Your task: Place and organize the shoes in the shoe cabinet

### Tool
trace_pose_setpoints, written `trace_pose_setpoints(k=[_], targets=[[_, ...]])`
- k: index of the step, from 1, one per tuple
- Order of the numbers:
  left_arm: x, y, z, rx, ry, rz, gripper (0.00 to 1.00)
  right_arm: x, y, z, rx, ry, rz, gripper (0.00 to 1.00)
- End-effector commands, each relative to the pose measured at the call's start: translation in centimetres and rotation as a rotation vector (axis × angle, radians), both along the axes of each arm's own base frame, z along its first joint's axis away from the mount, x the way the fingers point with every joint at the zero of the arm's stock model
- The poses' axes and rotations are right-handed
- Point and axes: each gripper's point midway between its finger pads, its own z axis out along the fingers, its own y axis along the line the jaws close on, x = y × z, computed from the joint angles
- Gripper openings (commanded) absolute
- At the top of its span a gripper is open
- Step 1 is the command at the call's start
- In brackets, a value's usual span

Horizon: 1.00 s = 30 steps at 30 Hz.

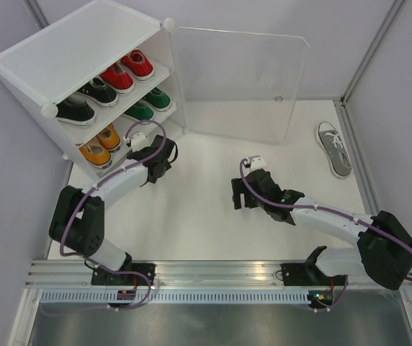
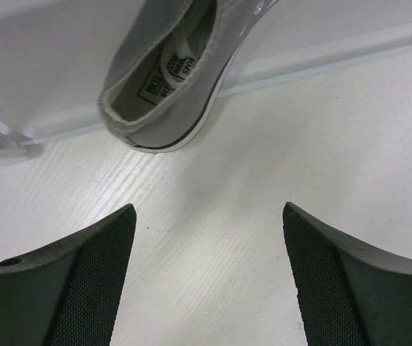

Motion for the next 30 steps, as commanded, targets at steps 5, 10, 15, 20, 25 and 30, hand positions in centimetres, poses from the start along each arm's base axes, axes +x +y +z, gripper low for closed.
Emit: trace_pose_setpoints(k=[5, 10, 15, 20, 25, 30], targets=[[-0.1, 3.5, 1.2, 0.142, -0.103, -0.167, 1.0, 0.3, 0.9, 0.3, 0.04, -0.015, 0.02, 0.9], [1.5, 4.5, 1.0, 0.13, -0.143, -0.219, 1.0, 0.2, 0.9, 0.2, 0.04, -0.016, 0.023, 0.9], [2.5, 5.2, 1.6, 0.158, -0.159, -0.24, 1.0, 0.2, 0.9, 0.1, 0.038, -0.013, 0.027, 0.89], [3.6, 5.7, 0.5, 0.165, -0.107, -0.321, 1.0, 0.2, 1.1, 0.1, 0.044, -0.012, 0.032, 0.9], [4.2, 6.5, -0.4, 0.196, -0.062, -0.352, 0.95, 0.2, 1.2, 0.1, 0.045, -0.01, 0.037, 0.9], [4.8, 6.6, -1.6, 0.213, -0.004, -0.374, 0.89, 0.1, 1.2, 0.1, 0.047, -0.009, 0.037, 0.89]])
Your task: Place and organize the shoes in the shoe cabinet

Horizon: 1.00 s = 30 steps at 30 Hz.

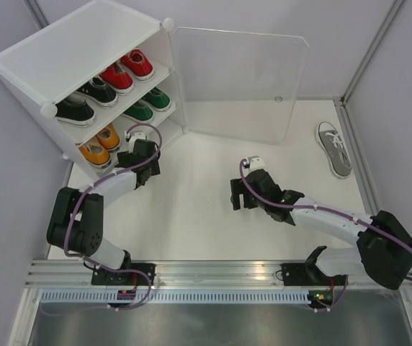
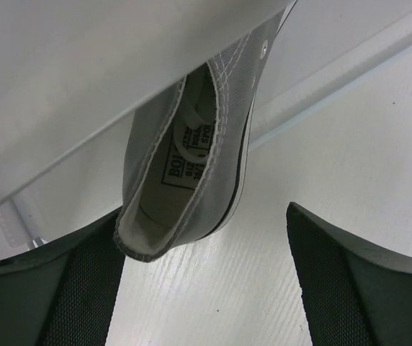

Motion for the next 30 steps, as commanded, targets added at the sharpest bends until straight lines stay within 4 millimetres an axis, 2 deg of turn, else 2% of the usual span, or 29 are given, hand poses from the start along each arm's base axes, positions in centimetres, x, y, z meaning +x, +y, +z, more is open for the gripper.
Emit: trace_pose_setpoints(k=[1, 5, 8, 9, 11, 12, 14, 15, 18, 21, 23, 24, 25, 26, 30], targets=[[2.9, 1.2, 0.5, 0.025, -0.017, -0.037, 0.88, 0.4, 0.5, 0.1, 0.016, -0.017, 0.009, 0.9], [2.9, 1.5, 0.2, 0.04, -0.002, -0.022, 0.79, 0.5, 0.5, 0.1, 0.017, -0.018, 0.009, 0.9], [2.5, 1.3, 0.1, 0.021, 0.016, -0.016, 0.6, 0.5, 0.6, 0.1, 0.02, -0.018, 0.009, 0.9], [2.4, 1.2, 0.2, 0.012, 0.017, -0.013, 0.48, 0.5, 0.6, 0.1, 0.021, -0.018, 0.008, 0.9], [2.1, 0.8, 0.7, -0.026, 0.006, 0.007, 0.37, 0.5, 0.7, 0.2, 0.024, -0.018, 0.012, 0.9], [1.8, 0.7, 0.6, -0.043, 0.011, 0.017, 0.27, 0.4, 0.6, 0.2, 0.024, -0.018, 0.01, 0.9], [1.5, 0.1, 1.0, -0.104, -0.012, 0.068, 0.21, 0.4, 0.6, 0.4, 0.029, -0.024, 0.012, 0.9], [1.2, -0.1, 1.0, -0.122, -0.011, 0.089, 0.13, 0.4, 0.6, 0.4, 0.028, -0.023, 0.011, 0.89], [0.8, -0.7, 1.3, -0.186, -0.047, 0.192, 0.03, 0.4, 0.5, 0.5, 0.03, -0.027, 0.01, 0.89], [1.1, -0.7, 1.9, -0.231, -0.092, 0.308, 0.02, 0.4, 0.5, 0.6, 0.029, -0.028, 0.009, 0.9], [0.9, -0.1, 2.3, -0.233, -0.123, 0.415, 0.02, 0.4, 0.4, 0.5, 0.028, -0.028, 0.006, 0.89], [0.7, 0.2, 2.3, -0.233, -0.134, 0.465, 0.02, 0.4, 0.4, 0.5, 0.025, -0.03, 0.004, 0.89], [-0.8, 0.9, 1.8, -0.205, -0.097, 0.521, 0.02, 0.4, 0.4, 0.5, 0.026, -0.029, 0.005, 0.89], [-0.8, 1.5, 2.3, -0.227, -0.152, 0.615, 0.02, 0.4, 0.3, 0.5, 0.022, -0.03, 0.004, 0.9], [-1.1, 2.4, 2.9, -0.208, -0.196, 0.683, 0.02, 0.4, 0.2, 0.4, 0.02, -0.03, 0.002, 0.89]])
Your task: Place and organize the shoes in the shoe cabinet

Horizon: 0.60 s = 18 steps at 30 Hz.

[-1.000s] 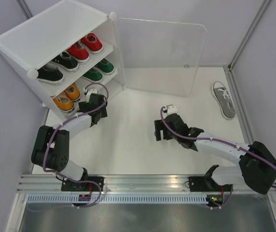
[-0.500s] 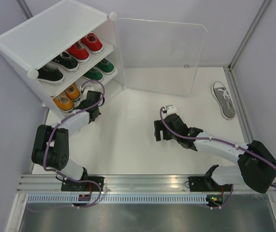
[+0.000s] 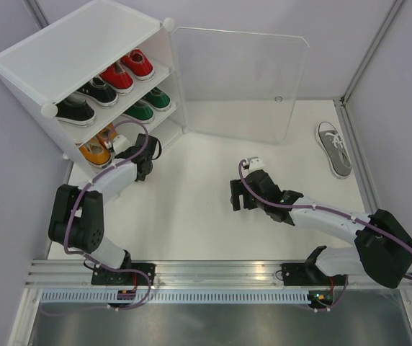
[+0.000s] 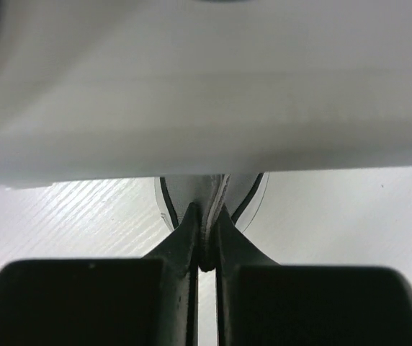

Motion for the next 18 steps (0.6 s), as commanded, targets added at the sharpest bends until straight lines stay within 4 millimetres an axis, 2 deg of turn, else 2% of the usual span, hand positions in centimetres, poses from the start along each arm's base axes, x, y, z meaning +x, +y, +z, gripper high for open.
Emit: trace_pose_setpoints(k=[1, 11, 18], targets=[[0.0, 2.8, 1.9, 0.052, -0.105, 0.248, 0.02, 0.5, 0.3, 0.9, 0.023, -0.039, -0.001, 0.9], [1.1, 5.0, 1.5, 0.127, -0.088, 0.324, 0.02, 0.5, 0.2, 0.8, 0.023, -0.037, -0.001, 0.89], [2.1, 5.3, 2.7, 0.16, -0.107, 0.271, 0.02, 0.5, 0.1, 0.7, 0.022, -0.038, -0.001, 0.89]])
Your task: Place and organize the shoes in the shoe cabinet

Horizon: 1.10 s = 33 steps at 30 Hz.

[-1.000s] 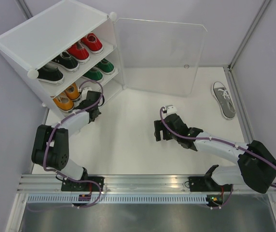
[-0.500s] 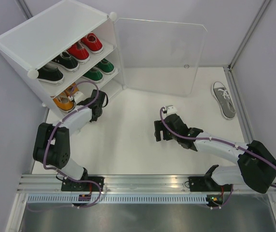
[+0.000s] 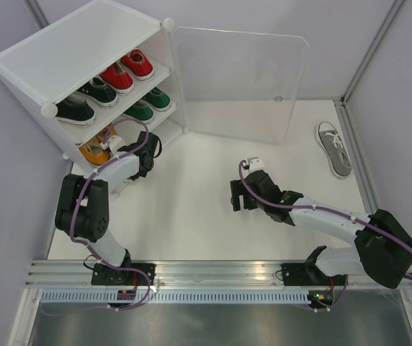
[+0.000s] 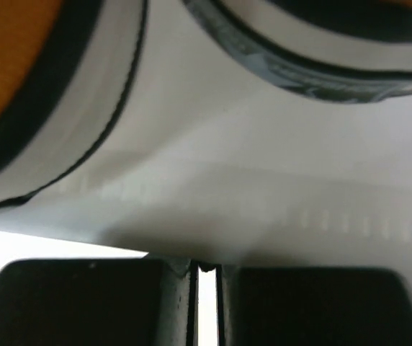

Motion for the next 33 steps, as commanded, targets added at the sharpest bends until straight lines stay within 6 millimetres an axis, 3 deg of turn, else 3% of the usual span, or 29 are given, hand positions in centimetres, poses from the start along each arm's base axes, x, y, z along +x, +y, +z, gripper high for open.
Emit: trace_pose_setpoints(k=[1, 4, 12, 15, 21, 28, 31, 33], targets=[[2.9, 1.9, 3.2, 0.078, -0.112, 0.006, 0.02, 0.5, 0.2, 0.8, 0.021, -0.038, -0.001, 0.89], [3.7, 1.7, 3.2, 0.086, -0.099, -0.06, 0.02, 0.5, 0.3, 0.7, 0.025, -0.036, 0.001, 0.89], [3.6, 2.2, 2.2, 0.077, -0.043, -0.116, 0.06, 0.5, 0.3, 0.8, 0.026, -0.036, 0.003, 0.89], [3.7, 2.0, 2.1, 0.069, -0.04, -0.124, 0.15, 0.5, 0.4, 0.8, 0.027, -0.037, 0.004, 0.9], [3.0, 0.6, 1.7, -0.024, -0.041, -0.135, 0.5, 0.5, 0.2, 0.9, 0.018, -0.04, 0.002, 0.89], [0.9, -1.1, 2.4, -0.116, -0.063, -0.155, 0.72, 0.5, 0.2, 0.8, 0.019, -0.036, 0.003, 0.89], [0.2, -2.1, 2.4, -0.148, -0.061, -0.179, 0.74, 0.4, 0.2, 0.5, 0.013, -0.027, 0.003, 0.89], [-0.5, -2.5, 1.9, -0.174, -0.05, -0.177, 0.68, 0.5, 0.3, 0.4, 0.014, -0.026, 0.002, 0.89]])
